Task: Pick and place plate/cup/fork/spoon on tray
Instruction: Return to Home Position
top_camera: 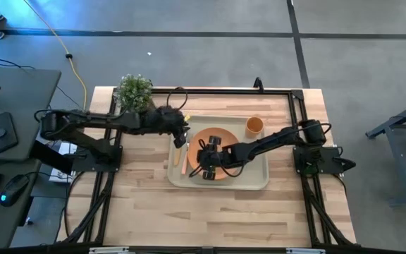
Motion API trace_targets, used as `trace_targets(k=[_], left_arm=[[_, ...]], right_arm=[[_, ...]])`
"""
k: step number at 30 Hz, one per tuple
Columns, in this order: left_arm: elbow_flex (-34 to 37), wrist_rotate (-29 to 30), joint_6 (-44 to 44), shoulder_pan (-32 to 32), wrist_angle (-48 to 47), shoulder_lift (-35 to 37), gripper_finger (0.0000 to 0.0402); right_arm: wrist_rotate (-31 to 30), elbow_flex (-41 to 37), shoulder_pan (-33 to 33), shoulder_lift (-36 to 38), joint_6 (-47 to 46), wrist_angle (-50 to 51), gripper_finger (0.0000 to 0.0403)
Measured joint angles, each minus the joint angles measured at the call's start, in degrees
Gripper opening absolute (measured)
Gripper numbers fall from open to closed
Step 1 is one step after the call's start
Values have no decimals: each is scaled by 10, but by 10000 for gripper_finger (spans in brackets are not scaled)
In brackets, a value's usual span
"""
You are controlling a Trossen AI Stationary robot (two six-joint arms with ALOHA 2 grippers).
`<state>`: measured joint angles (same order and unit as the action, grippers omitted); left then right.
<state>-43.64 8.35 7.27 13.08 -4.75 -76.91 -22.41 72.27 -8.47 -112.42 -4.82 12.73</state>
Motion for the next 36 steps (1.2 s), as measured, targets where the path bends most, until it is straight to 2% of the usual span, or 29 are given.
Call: trace_targets(k=[5, 9, 14, 16, 18, 22, 26, 29, 32, 36], left_arm=[[22, 82, -36, -57, 40, 58, 66], [62, 106, -71, -77, 93, 102, 59], [143, 108, -114, -79, 195, 147, 54], [171, 108, -122, -78, 235, 162, 53], [193, 108, -129, -78, 258, 180, 53], [214, 108, -135, -77, 280, 214, 53], [215, 107, -134, -75, 253, 242, 53], [215, 106, -122, -75, 219, 261, 53], [215, 102, -103, -79, 186, 283, 53], [215, 103, -94, -100, 155, 315, 52]], right_arm=[[46, 0, -4, 1, 26, -27, 192], [100, 0, 3, 2, 37, -44, 192], [276, 0, 17, 2, 59, -111, 192], [318, 0, 19, 3, 63, -122, 192], [325, 0, 24, 3, 53, -123, 192], [300, 0, 42, 3, 20, -140, 192], [256, 0, 51, 3, 20, -168, 192], [252, 0, 58, 3, 13, -211, 192], [271, 0, 67, 6, -4, -268, 192], [306, 0, 80, 25, -3, -284, 192]])
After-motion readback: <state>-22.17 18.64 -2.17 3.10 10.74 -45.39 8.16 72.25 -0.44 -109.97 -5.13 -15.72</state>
